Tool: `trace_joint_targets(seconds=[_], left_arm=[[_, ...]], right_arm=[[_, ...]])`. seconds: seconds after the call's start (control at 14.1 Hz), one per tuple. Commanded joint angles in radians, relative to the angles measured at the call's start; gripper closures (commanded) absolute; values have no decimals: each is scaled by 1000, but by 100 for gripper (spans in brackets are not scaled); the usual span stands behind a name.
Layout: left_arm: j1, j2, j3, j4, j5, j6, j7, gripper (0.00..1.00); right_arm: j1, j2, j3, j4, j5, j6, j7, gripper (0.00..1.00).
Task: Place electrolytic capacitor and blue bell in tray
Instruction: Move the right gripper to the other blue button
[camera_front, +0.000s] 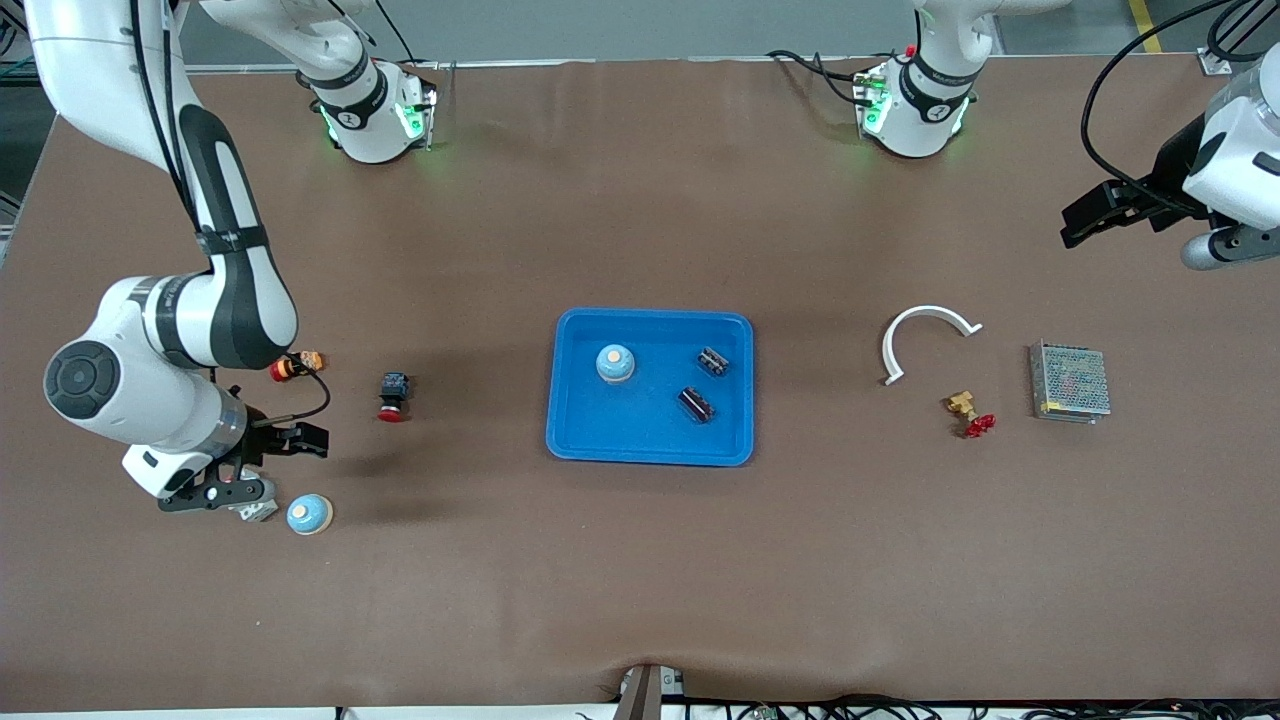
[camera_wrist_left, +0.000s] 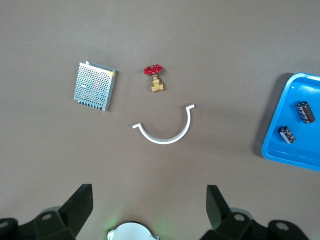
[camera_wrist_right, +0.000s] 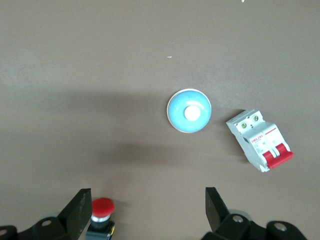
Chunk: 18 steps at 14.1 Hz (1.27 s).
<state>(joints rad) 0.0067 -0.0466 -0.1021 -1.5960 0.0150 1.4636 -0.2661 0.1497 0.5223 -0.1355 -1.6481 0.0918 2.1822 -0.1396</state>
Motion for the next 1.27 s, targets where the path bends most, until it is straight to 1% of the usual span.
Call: trace_joint_targets(seconds=[0.0, 0.28, 0.71, 0.92, 1.2], left_arm=[[-5, -26, 7, -27, -17, 18, 10, 0], [-4, -26, 5, -25, -17, 20, 10, 0], [-4, -16, 5, -24, -17, 35, 10, 0], [-4, -21, 5, -24, -17, 34, 10, 0], [-4, -21, 5, -24, -17, 34, 10, 0]], right_arm=[[-24, 53, 19, 68, -15, -2, -5, 0], [-36, 114, 19, 128, -18, -2, -6, 0], [-53, 172, 19, 137, -30, 99, -29, 0], [-58, 183, 19, 143, -30, 113, -43, 0], [-59, 219, 19, 162, -38, 171, -43, 0]])
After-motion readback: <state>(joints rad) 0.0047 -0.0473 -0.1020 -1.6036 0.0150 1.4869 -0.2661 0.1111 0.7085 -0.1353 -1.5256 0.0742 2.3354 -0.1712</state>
